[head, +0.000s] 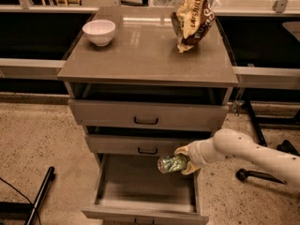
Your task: Pick green can from bottom drawer and place on counter
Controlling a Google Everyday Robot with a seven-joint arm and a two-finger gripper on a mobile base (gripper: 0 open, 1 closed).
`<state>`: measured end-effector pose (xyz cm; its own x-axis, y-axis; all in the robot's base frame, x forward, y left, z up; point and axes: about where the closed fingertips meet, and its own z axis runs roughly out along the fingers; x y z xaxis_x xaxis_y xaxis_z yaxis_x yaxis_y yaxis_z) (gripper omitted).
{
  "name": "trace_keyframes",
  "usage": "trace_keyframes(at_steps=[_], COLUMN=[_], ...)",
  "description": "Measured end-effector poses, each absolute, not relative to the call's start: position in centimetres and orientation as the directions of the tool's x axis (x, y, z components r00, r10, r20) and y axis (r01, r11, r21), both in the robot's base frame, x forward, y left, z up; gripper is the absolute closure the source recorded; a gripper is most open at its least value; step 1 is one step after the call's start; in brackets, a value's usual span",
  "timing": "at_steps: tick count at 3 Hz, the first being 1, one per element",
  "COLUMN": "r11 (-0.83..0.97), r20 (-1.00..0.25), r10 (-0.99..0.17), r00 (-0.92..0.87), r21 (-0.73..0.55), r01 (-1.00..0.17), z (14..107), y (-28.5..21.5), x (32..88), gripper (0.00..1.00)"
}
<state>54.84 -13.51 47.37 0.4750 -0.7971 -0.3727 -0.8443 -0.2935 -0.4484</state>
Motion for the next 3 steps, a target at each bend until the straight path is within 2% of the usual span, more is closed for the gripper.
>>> trace_keyframes(at_steps=[1,2,3], r11=[-0.337,-0.365,-0.334], r20=[-0.27,-0.238,-0.304], r10=[-0.814,-0.813,-0.799], r00=[0.514,0.531,0.519], r21=[-0.502,-0.502,-0.493], r01=[-0.797,-0.784,-0.803], z=[52.65,53.33,52.34], y=[-14.49,-14.37,-13.9], x=[54.42,53.49,54.12], gripper=[1.0,1.0,1.0])
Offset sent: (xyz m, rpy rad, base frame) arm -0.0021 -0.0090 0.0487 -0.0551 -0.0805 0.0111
